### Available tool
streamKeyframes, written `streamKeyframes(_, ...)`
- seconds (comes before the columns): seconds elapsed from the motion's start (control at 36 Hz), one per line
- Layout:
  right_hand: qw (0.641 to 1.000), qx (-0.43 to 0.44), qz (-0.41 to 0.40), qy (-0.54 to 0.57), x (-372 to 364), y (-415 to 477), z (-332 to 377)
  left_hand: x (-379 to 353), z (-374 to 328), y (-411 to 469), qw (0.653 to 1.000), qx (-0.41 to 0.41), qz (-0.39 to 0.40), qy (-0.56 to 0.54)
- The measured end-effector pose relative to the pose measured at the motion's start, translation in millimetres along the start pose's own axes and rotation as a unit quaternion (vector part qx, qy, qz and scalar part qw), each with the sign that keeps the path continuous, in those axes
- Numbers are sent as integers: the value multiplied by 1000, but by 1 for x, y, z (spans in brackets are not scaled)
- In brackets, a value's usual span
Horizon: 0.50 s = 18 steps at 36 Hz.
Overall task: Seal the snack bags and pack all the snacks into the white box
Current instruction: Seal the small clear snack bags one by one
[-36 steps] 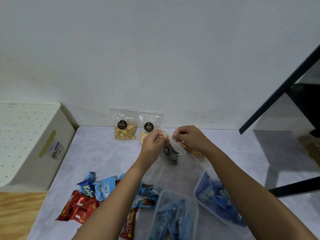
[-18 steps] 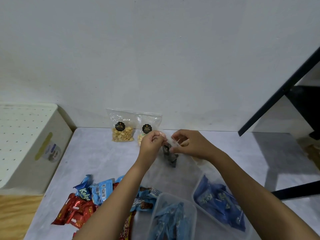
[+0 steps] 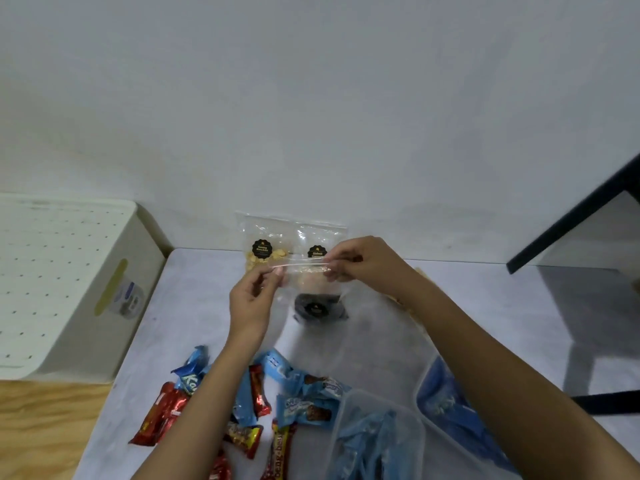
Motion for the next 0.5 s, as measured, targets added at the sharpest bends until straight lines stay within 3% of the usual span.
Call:
streamKeyframes(0.14, 994, 22, -91, -63, -38, 40, 17, 50, 14, 28, 1000, 21, -20, 6)
streamKeyframes(0.39, 950, 2, -313, -4, -55, 96, 20, 64, 38, 103, 997, 48, -15, 51)
streamKeyframes(0.5, 939, 12, -342, -15, -54, 98, 20, 59, 40, 119, 994, 47, -27, 92)
Point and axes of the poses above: each hand's wrist, its own y-axis towards the middle knuckle, its own x-axis out of the back of the hand, z = x × y, the point moved 4 cm from there along y, towards the middle knuckle, and after that the axes turned 8 degrees about -x, right-handed, at the moved point
